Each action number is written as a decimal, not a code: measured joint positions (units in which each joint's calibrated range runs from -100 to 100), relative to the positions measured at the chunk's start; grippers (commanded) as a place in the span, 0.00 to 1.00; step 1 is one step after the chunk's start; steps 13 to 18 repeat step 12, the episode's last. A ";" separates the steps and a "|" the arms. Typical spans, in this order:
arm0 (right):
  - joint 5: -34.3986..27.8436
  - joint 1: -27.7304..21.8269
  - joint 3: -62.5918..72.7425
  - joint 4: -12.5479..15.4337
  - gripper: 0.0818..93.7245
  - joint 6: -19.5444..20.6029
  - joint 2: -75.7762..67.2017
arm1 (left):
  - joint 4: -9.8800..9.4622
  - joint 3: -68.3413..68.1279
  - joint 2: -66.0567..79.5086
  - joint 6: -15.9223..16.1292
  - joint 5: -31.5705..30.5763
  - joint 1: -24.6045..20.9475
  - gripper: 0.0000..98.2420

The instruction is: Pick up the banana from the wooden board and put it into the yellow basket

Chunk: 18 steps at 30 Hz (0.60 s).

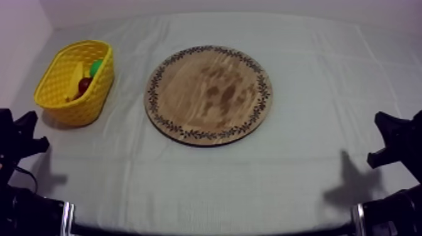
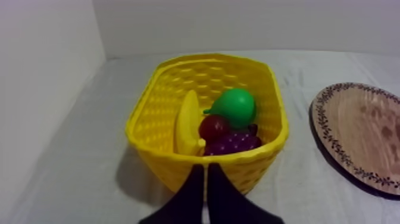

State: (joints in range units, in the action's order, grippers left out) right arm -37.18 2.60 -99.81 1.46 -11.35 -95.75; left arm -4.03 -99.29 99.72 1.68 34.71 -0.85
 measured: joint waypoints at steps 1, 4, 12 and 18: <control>0.00 0.00 0.00 0.00 0.00 0.00 0.00 | 0.05 0.00 0.00 0.00 0.00 -0.03 0.00; 0.00 0.00 0.00 0.00 0.00 0.00 0.00 | 0.11 0.00 0.00 0.26 0.00 -0.03 0.00; 0.00 0.00 0.00 0.00 0.00 0.00 0.00 | 0.15 0.00 0.00 0.69 0.00 -0.55 0.00; 0.00 0.00 0.00 0.00 0.00 0.00 0.00 | 0.15 0.00 0.00 0.69 0.00 -0.55 0.00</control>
